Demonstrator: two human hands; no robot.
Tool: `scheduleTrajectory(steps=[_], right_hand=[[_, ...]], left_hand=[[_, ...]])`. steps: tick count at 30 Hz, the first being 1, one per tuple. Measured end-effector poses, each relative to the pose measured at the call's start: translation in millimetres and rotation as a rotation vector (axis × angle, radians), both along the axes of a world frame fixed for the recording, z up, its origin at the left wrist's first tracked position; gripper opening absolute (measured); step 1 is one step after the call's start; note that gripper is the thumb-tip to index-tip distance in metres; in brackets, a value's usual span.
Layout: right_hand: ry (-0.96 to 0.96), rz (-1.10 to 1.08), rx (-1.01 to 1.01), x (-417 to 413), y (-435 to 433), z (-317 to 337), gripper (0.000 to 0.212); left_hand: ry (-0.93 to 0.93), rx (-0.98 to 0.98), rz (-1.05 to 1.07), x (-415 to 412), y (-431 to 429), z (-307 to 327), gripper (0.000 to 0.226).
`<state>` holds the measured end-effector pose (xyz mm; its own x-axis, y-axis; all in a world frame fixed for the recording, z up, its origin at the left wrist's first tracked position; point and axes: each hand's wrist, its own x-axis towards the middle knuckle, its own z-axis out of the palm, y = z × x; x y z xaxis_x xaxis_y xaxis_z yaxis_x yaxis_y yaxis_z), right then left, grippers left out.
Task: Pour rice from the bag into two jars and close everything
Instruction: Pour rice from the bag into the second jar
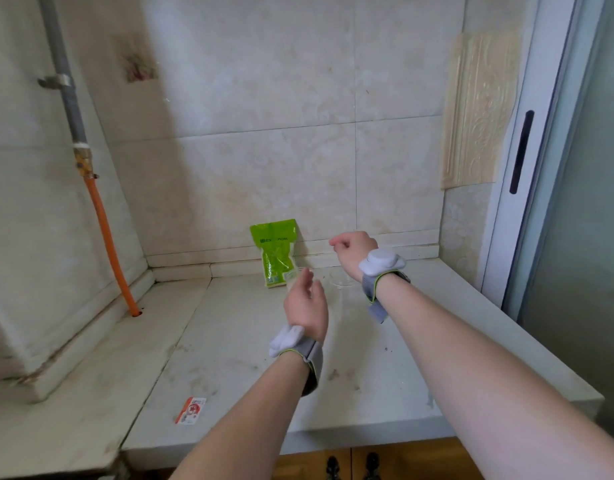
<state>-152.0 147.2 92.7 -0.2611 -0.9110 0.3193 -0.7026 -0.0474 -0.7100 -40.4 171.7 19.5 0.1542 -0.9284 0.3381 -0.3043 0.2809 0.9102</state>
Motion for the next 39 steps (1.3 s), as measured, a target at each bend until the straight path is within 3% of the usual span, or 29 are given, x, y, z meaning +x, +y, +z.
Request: scheduleTrajectory(steps=[7, 17, 20, 24, 29, 31, 33, 38, 39], right_hand=[[0.084, 0.042, 0.005, 24, -28, 10, 0.037], [0.223, 0.095, 0.243, 36, -120, -1, 0.023], [0.093, 0.126, 0.291, 39, -155, -10, 0.038], [-0.009, 0.116, 0.349, 43, -184, -14, 0.044], [-0.138, 0.15, 0.362, 47, -218, -22, 0.039], [-0.178, 0.137, 0.343, 47, -223, -25, 0.023], [-0.203, 0.141, 0.306, 52, -230, -29, 0.01], [-0.21, 0.114, 0.16, 58, -222, -20, 0.004], [-0.225, 0.101, 0.112, 57, -220, -15, 0.014]], left_hand=[[-0.05, -0.045, 0.114, 29, -59, 39, 0.039], [-0.222, 0.216, 0.062, 73, -166, 30, 0.042], [-0.217, 0.32, 0.071, 77, -197, 14, 0.055], [-0.149, 0.37, 0.05, 76, -222, 0, 0.078], [0.014, 0.366, -0.067, 76, -242, -16, 0.047], [0.064, 0.341, -0.074, 73, -243, -19, 0.035], [0.089, 0.296, -0.044, 74, -241, -19, 0.032], [0.091, 0.163, -0.044, 77, -228, 0, 0.029], [0.095, 0.136, -0.054, 79, -223, 9, 0.029]])
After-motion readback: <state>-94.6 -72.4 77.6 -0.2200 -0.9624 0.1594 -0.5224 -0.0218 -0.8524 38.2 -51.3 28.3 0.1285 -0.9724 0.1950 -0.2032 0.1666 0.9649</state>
